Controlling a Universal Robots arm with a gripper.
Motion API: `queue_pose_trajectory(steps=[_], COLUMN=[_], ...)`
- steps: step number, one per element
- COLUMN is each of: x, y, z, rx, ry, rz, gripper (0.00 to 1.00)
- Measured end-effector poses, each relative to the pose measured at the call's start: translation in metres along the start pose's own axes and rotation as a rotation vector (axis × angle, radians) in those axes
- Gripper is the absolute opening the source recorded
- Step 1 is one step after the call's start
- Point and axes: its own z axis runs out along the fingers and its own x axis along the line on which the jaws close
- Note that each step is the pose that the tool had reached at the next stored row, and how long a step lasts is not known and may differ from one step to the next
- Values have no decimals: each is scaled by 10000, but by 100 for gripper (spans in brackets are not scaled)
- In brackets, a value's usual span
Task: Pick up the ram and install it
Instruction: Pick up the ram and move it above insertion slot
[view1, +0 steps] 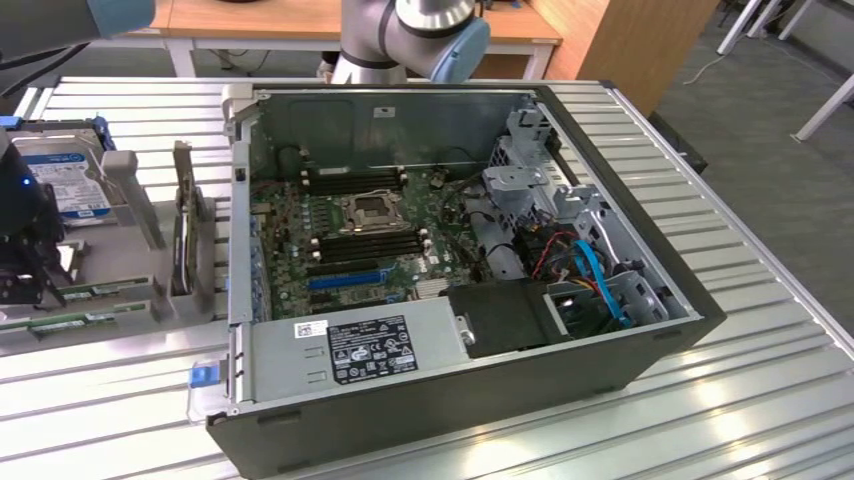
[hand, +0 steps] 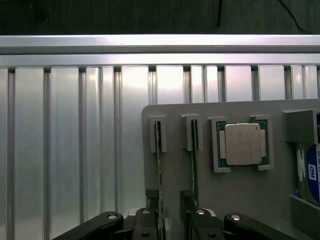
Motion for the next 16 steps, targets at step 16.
queue_pose_trajectory(steps=[16], x=[2], y=[-4], z=[97], rx=[-1], ry=[0], rz=[0], gripper=[31])
